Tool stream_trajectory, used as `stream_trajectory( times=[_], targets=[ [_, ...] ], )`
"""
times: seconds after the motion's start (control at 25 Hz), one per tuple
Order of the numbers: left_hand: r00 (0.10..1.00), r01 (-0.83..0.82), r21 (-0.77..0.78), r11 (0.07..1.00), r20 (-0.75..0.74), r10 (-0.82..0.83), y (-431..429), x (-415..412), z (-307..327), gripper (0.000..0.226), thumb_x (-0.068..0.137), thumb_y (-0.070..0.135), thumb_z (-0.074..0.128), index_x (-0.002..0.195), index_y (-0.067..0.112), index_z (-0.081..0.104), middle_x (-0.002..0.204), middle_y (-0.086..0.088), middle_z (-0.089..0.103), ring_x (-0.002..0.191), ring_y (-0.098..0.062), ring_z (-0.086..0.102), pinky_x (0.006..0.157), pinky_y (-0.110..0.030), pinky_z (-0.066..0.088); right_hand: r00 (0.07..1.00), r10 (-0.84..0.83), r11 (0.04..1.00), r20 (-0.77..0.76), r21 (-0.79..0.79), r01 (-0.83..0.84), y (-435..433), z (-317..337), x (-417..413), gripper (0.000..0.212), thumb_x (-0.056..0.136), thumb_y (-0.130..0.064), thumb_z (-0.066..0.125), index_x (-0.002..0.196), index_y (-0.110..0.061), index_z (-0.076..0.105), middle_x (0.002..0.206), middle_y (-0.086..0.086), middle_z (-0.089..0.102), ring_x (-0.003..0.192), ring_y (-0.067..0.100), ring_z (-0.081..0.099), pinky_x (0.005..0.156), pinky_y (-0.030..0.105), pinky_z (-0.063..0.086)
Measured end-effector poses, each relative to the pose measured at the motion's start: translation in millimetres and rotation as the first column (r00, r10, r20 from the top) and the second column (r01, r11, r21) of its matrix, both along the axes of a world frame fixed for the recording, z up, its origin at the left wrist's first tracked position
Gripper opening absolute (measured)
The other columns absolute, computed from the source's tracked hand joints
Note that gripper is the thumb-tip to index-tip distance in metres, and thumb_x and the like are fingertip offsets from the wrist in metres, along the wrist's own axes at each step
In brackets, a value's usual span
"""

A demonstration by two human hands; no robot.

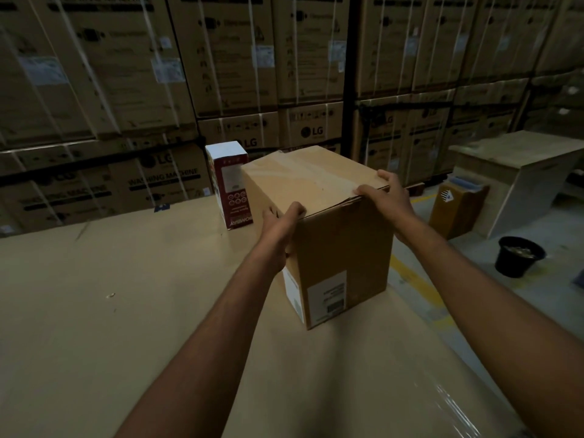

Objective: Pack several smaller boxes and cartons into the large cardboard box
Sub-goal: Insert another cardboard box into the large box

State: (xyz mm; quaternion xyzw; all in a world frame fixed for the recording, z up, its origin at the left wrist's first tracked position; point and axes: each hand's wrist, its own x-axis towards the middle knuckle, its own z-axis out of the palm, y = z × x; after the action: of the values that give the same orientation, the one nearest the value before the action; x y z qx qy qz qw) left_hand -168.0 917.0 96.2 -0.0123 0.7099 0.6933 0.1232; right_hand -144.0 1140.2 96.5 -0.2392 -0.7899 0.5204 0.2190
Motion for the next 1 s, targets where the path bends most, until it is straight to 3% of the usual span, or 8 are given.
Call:
stream_trajectory(
  times=[0.12,0.2,0.28,0.4,0.6,0.72,0.92,1.0],
  targets=[
    [0.999,-0.033,0.08,0.996,-0.018,0.035,-8.7,11.4,0.4,0.076,0.092,0.039,0.063,0.156,0.02,0.027,0.151,-0.009,0.043,0.12,-0.026,0.049,0.077,-0.037,0.042,0.988,-0.113,0.987,-0.105,0.102,0.124,-7.0,-6.8,12.0,0.075,0.082,-0.061,0.073,0.144,-0.032,0.042,0.146,0.007,0.044,0.127,0.027,0.05,0.092,0.037,0.044],
    [0.996,-0.073,0.122,0.99,-0.044,0.078,-22.9,29.6,-0.4,0.061,0.092,0.038,0.064,0.145,0.019,0.042,0.137,-0.005,0.055,0.117,-0.025,0.054,0.074,-0.035,0.043,0.979,-0.16,0.987,-0.126,-0.03,0.158,-13.2,-4.5,29.4,0.086,0.07,-0.065,0.077,0.142,-0.029,0.047,0.14,0.002,0.055,0.123,0.024,0.056,0.098,0.043,0.051],
    [0.99,-0.115,0.136,0.984,-0.068,0.125,-41.8,54.1,-1.9,0.051,0.092,0.041,0.069,0.136,0.028,0.048,0.123,0.003,0.059,0.114,-0.022,0.056,0.081,-0.037,0.049,0.988,-0.108,0.98,-0.113,-0.177,0.087,-28.5,-3.1,51.2,0.074,0.063,-0.059,0.083,0.126,-0.025,0.063,0.121,0.001,0.069,0.109,0.023,0.067,0.091,0.045,0.059],
    [0.971,-0.184,0.138,0.973,-0.125,0.202,-81.3,94.5,-1.1,0.073,0.087,0.043,0.076,0.15,0.029,0.041,0.12,0.008,0.057,0.112,-0.017,0.056,0.094,-0.037,0.051,0.99,-0.033,0.981,-0.138,-0.192,0.006,-72.2,-7.8,93.1,0.046,0.072,-0.043,0.087,0.11,-0.022,0.074,0.101,0.0,0.076,0.093,0.02,0.073,0.074,0.037,0.06],
    [0.935,-0.273,0.176,0.946,-0.181,0.304,-189.2,169.1,10.4,0.065,0.088,0.034,0.077,0.145,0.034,0.044,0.103,0.02,0.056,0.095,0.0,0.057,0.069,-0.021,0.046,0.953,0.07,0.986,-0.294,-0.122,-0.11,-181.9,9.1,159.4,0.055,0.07,-0.049,0.087,0.119,-0.032,0.069,0.106,-0.008,0.074,0.098,0.014,0.071,0.085,0.044,0.062],
    [0.881,-0.317,0.192,0.929,-0.303,0.364,-267.7,220.4,15.4,0.068,0.086,0.038,0.078,0.146,0.032,0.046,0.118,0.017,0.059,0.106,-0.002,0.06,0.077,-0.02,0.051,0.899,0.174,0.976,-0.401,-0.053,-0.213,-256.1,30.6,198.2,0.054,0.076,-0.039,0.089,0.122,-0.036,0.061,0.11,-0.014,0.068,0.103,0.01,0.069,0.084,0.036,0.062],
    [0.766,-0.346,0.213,0.914,-0.498,0.406,-407.8,290.3,31.4,0.078,0.084,0.03,0.08,0.15,0.034,0.038,0.128,0.012,0.061,0.112,-0.007,0.067,0.083,-0.023,0.059,0.769,0.38,0.919,-0.514,0.117,-0.376,-383.3,57.9,256.6,0.081,0.077,-0.036,0.09,0.146,-0.032,0.049,0.126,-0.021,0.059,0.115,-0.004,0.06,0.094,0.021,0.055],
    [0.724,-0.34,0.202,0.919,-0.567,0.392,-462.7,307.8,43.5,0.087,0.083,0.027,0.082,0.155,0.032,0.033,0.135,0.006,0.061,0.118,-0.011,0.066,0.088,-0.028,0.059,0.708,0.475,0.873,-0.523,0.182,-0.452,-429.0,65.2,270.6,0.084,0.079,-0.035,0.089,0.149,-0.033,0.044,0.132,-0.02,0.058,0.12,-0.004,0.057,0.101,0.023,0.053]
  ],
)
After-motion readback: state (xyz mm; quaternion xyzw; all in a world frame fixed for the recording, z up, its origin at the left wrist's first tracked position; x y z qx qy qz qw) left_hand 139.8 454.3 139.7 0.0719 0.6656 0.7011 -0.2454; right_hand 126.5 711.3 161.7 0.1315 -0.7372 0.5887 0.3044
